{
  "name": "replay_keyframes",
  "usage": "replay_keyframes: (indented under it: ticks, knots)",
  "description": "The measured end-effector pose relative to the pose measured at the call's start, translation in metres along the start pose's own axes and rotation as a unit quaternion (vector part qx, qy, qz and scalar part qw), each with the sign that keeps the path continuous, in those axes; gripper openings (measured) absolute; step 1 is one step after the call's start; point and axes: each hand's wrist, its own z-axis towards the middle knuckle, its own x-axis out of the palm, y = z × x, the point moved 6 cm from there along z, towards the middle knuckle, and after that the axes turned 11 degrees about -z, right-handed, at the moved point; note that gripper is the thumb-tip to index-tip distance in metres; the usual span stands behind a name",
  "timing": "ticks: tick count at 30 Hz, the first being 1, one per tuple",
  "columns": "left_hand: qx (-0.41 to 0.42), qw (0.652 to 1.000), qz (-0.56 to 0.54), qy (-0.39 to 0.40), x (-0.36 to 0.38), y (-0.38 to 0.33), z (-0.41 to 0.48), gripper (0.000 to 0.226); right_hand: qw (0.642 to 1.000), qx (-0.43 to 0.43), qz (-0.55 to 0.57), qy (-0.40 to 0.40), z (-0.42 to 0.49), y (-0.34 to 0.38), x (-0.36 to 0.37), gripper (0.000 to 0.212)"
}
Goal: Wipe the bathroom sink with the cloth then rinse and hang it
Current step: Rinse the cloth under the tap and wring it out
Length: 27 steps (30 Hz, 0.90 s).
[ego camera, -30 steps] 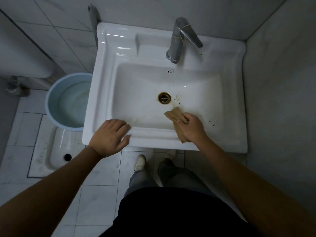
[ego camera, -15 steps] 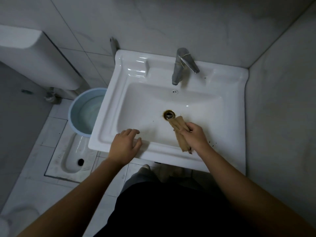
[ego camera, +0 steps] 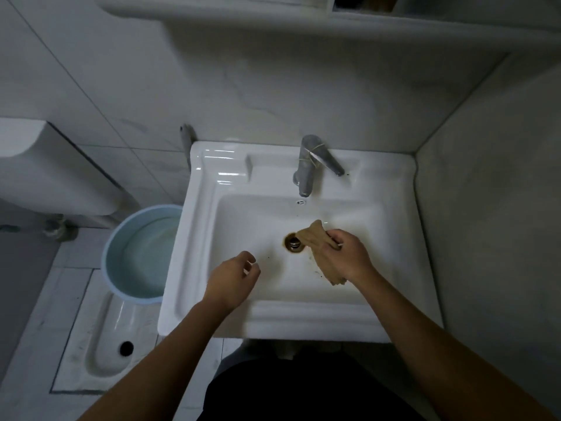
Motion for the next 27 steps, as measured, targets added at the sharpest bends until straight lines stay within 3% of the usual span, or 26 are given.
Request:
replay_keyframes:
  ticks: [6, 12, 16, 20, 27]
  knots:
    - [0.054, 0.994, -0.092, 0.010, -0.018, -0.059, 0.058, 0.011, 0.997, 0.063, 0.014, -0.045, -0.008, -0.017, -0.006, 0.012]
    - [0.212, 0.961, -0.145, -0.098, -0.046, -0.154, 0.089, 0.032, 0.991, 0.107, 0.049, -0.062, -0.018, -0.035, -0.002, 0.018]
    - [0.353, 0.925, -0.019, -0.141, -0.044, -0.204, 0.112, 0.050, 0.990, 0.103, 0.073, -0.064, -0.014, -0.034, -0.006, 0.015]
    - [0.352, 0.926, 0.086, -0.109, -0.016, -0.213, 0.138, 0.065, 0.989, 0.093, 0.095, -0.059, -0.006, -0.030, -0.015, 0.014]
    - [0.352, 0.912, 0.121, -0.174, -0.002, -0.213, 0.144, 0.054, 0.993, 0.081, 0.084, -0.028, 0.010, -0.043, -0.023, 0.016]
